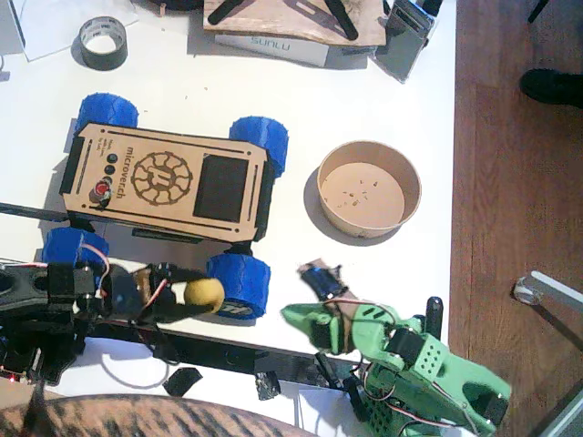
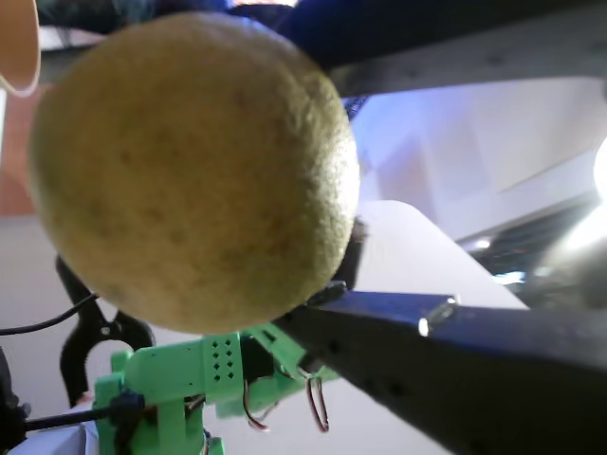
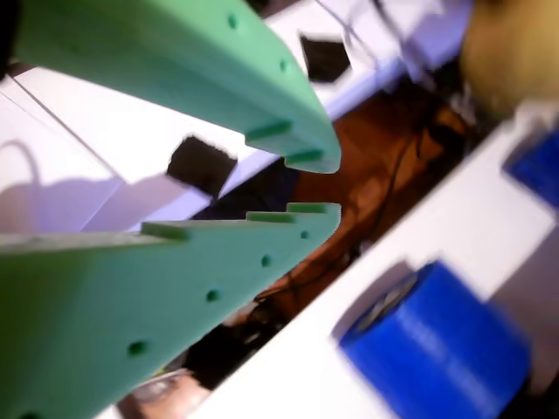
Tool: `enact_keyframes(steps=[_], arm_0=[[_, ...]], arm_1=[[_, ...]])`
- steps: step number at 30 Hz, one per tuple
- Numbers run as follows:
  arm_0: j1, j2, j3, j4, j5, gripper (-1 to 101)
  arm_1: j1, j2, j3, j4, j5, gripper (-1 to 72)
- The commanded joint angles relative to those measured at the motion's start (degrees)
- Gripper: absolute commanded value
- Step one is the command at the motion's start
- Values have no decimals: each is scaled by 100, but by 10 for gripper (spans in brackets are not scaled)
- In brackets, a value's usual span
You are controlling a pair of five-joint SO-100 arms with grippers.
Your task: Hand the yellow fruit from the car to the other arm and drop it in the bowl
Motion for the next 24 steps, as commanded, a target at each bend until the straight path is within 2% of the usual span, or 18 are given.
enact_keyframes(steps=[1, 6, 11, 17, 24], arm_0=[[53, 264, 176, -615, -79, 0], [53, 264, 202, -606, -79, 0], [53, 264, 202, -606, -79, 0], [53, 264, 202, -598, -79, 0], [53, 264, 202, -598, -79, 0]], arm_1=[[-325, -176, -62, -668, -97, 0], [-378, -448, -62, -1345, -35, 247], [9, -879, -97, -2004, 308, 400], [281, -1230, -53, -2004, 510, 448], [343, -1758, -123, -2083, 782, 455]])
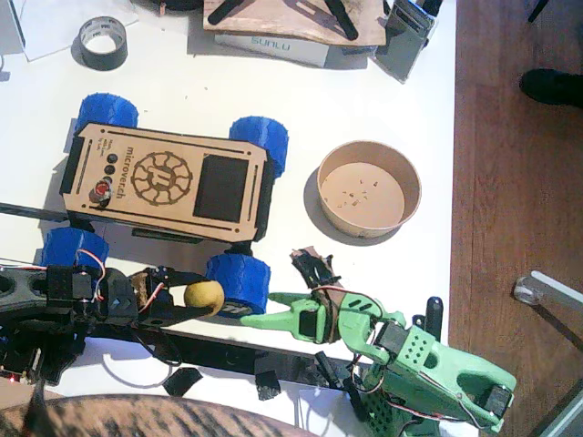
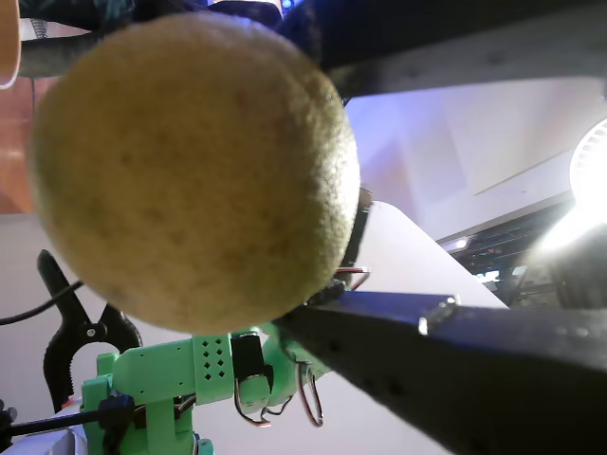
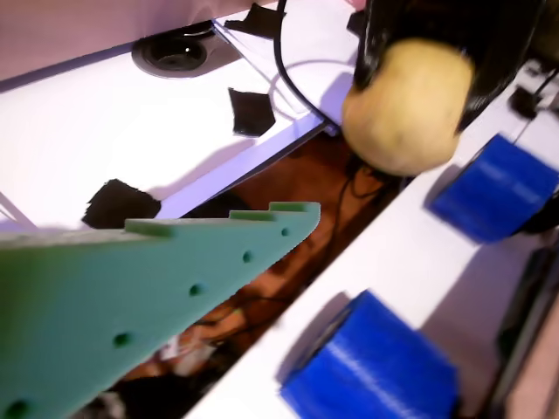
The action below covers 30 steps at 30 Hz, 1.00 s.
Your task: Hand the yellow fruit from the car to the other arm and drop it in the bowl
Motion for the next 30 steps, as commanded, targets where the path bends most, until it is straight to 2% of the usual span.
enact_keyframes(steps=[1, 20, 30], arm_0=[[44, 193, -53, -220, -79, 0], [44, 193, -53, -220, -79, 0], [44, 193, -53, -229, -79, 0]], arm_1=[[97, -237, -149, -229, 88, 458], [255, -3234, -1125, -2109, -9, 452], [264, -4315, -1934, -2531, 0, 441]])
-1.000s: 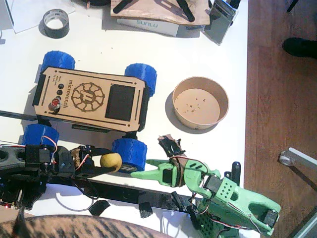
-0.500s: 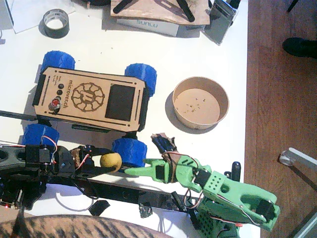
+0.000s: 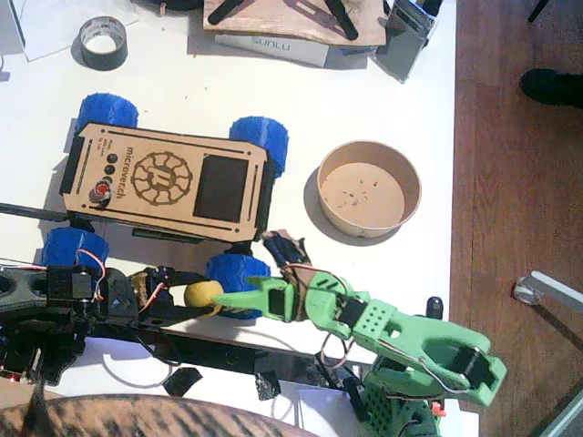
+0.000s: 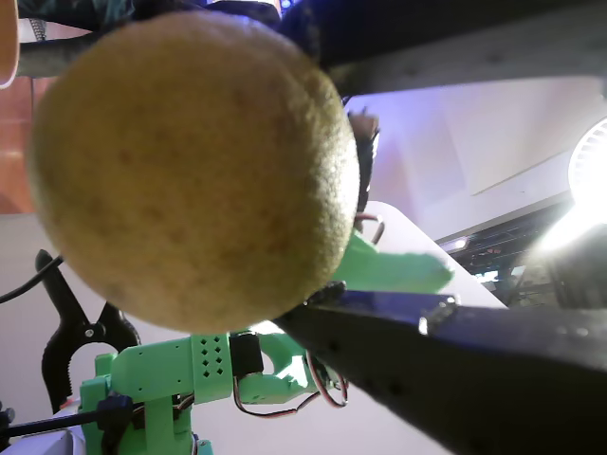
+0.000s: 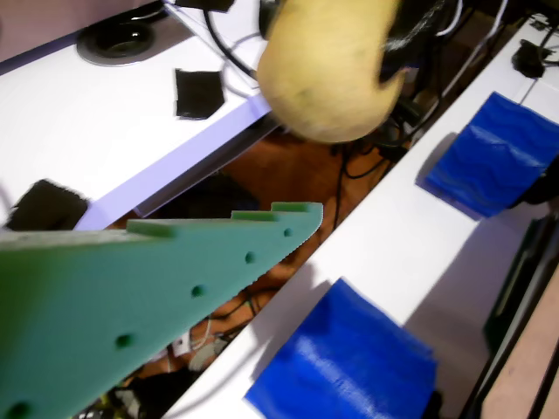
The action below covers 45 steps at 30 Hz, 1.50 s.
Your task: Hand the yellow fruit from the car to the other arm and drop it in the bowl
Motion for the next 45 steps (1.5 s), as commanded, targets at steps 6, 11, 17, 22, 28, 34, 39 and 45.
enact_keyframes(steps=[6, 11, 17, 22, 28, 34, 39, 45], arm_0=[[44, 193, -53, -211, -79, 0], [44, 193, -53, -211, -79, 0], [35, 193, -53, -211, -79, 0], [35, 193, -53, -211, -79, 0], [35, 202, -53, -220, -79, 0], [35, 246, -53, -220, -79, 0], [35, 246, -53, -220, -79, 0], [35, 246, -53, -220, -79, 0]], arm_1=[[-9, -835, -782, -475, 44, 428], [-35, -1450, -1169, -668, 185, 422], [-246, -2048, -1696, -633, 694, 424], [-439, -2373, -2030, -527, 1063, 425], [-615, -2654, -2276, -404, 1424, 429], [-694, -2883, -2382, -281, 1705, 439], [-747, -2997, -2399, -79, 1916, 449], [-817, -3050, -2408, 97, 2109, 457]])
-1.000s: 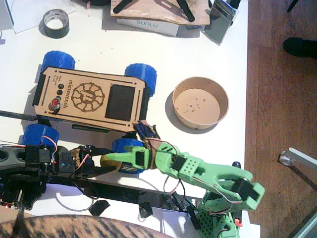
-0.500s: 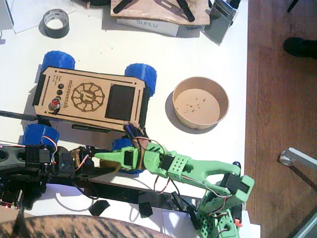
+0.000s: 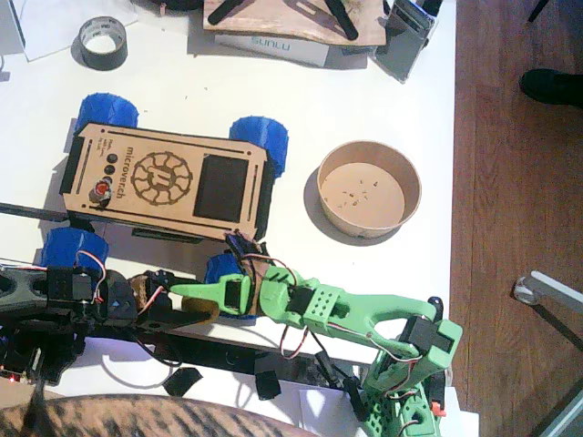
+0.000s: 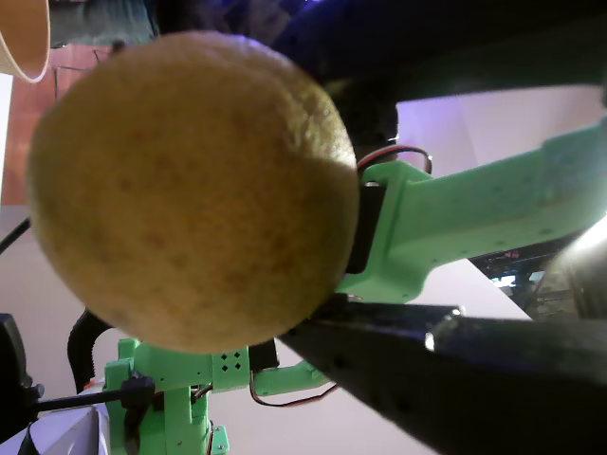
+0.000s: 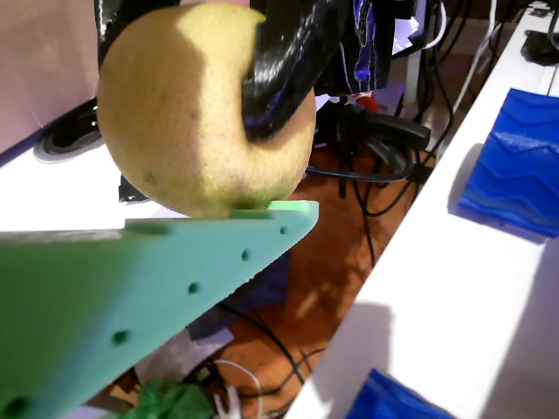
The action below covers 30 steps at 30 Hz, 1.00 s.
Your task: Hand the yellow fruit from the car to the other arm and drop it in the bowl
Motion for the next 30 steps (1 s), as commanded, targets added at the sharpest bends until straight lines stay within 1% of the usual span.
enact_keyframes(steps=[1, 6, 10, 13, 14, 15, 16, 17, 18, 21, 30], arm_0=[[-26, 255, -105, -237, -26, 0], [-26, 255, -105, -229, -26, 0], [-26, 255, -105, -229, -26, 0], [-26, 255, -105, -229, -26, 0], [-26, 255, -105, -229, -26, 0], [-26, 255, -105, -220, -26, 0], [-26, 255, -105, -202, -26, 0], [-26, 255, -105, -193, -26, 0], [-26, 255, -105, -193, -26, 0], [-26, 255, -105, -193, -18, 0], [-26, 255, -105, -193, -18, 0]], arm_1=[[-211, -26, -237, 158, 185, 458], [-237, -18, -176, 334, 255, 453], [-237, 9, -167, 439, 193, 434], [-229, 18, -185, 536, -220, 364], [-229, 18, -193, 598, -378, 313], [-229, 9, -211, 677, -633, 216], [-237, 9, -211, 712, -633, 128], [-237, 35, -211, 712, -615, 91], [-220, 70, -185, 606, -510, 2], [-167, 211, -114, 483, -466, 1], [-97, 360, -18, 457, -492, 0]])
